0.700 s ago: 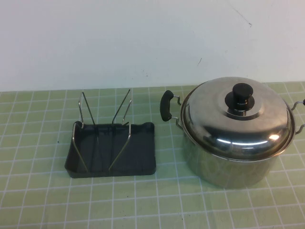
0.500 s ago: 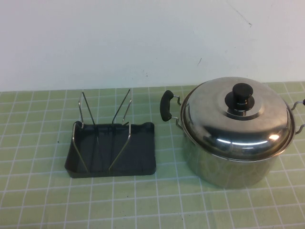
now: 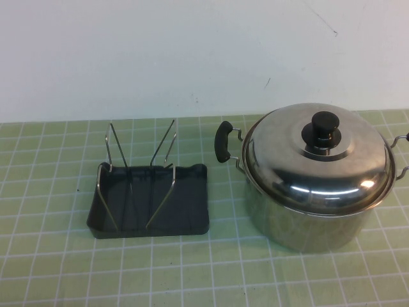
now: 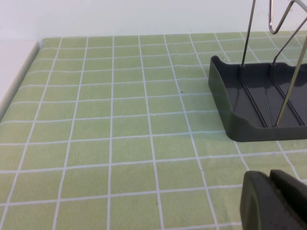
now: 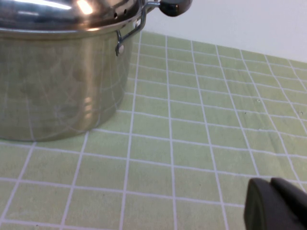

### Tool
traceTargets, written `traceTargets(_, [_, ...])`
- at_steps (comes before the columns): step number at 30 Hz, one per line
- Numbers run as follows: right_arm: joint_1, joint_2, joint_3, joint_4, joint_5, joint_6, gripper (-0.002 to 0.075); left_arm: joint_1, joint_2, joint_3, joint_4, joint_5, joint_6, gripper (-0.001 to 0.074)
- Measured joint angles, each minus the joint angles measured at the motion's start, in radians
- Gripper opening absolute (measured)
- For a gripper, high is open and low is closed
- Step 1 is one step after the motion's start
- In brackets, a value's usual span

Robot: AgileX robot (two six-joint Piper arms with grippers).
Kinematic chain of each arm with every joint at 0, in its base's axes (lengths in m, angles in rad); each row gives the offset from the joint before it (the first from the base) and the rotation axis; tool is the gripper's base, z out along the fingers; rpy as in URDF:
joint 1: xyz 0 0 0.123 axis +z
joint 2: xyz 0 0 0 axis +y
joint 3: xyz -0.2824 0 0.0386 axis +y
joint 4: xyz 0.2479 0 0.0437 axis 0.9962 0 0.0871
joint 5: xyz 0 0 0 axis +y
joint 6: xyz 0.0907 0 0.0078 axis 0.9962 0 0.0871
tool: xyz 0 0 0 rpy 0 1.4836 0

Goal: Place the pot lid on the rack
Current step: Open the pot

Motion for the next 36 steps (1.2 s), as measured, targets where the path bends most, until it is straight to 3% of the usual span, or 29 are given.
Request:
traceTargets(23, [0.000, 0.000, -0.017, 0.005, 0.022, -0.088, -0.0001, 0.000, 0.000, 0.000, 0.000, 0.000, 0.000, -0.0002])
traceTargets(32, [0.000, 0.000, -0.387, 0.146, 0.127, -0.088, -0.0001, 0.000, 0.000, 0.000, 0.000, 0.000, 0.000, -0.0002])
traceTargets(36, [0.000, -0.001, -0.448, 0.146, 0.116, -0.088, -0.0001, 0.000, 0.000, 0.000, 0.000, 0.000, 0.000, -0.0002])
